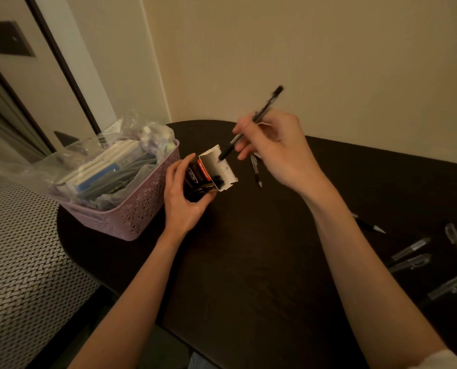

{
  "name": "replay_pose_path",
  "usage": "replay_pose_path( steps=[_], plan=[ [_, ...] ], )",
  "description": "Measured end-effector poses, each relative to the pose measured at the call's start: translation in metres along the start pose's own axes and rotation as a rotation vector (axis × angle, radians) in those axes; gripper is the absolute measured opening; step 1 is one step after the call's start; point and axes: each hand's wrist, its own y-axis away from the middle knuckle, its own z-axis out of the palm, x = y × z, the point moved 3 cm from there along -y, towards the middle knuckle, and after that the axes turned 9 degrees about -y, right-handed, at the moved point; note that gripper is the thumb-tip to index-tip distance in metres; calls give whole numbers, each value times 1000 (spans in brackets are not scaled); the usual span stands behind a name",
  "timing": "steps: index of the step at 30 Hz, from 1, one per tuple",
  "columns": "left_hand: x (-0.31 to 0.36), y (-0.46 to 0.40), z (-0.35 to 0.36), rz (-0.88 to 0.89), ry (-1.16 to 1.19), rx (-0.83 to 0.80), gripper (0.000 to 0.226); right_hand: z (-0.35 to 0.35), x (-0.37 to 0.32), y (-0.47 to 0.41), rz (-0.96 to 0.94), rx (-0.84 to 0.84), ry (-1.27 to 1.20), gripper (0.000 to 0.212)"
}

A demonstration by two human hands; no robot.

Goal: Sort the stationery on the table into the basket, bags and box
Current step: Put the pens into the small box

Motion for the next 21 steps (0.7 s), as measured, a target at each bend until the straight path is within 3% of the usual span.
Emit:
replay_pose_path(
  steps=[3,7,15,21],
  plan=[
    [2,0,-1,4,-5,14,75,11,5,-2,-41,-64,220,3],
    [4,1,-2,3,-14,22,75,19,10,-1,-74,-127,366,10],
    [1,0,0,10,-15,27,75,16,11,1,-100,-191,467,17],
    [0,-1,0,4,-17,26,75,2,21,-7,-111,-72,531,11]
  ],
)
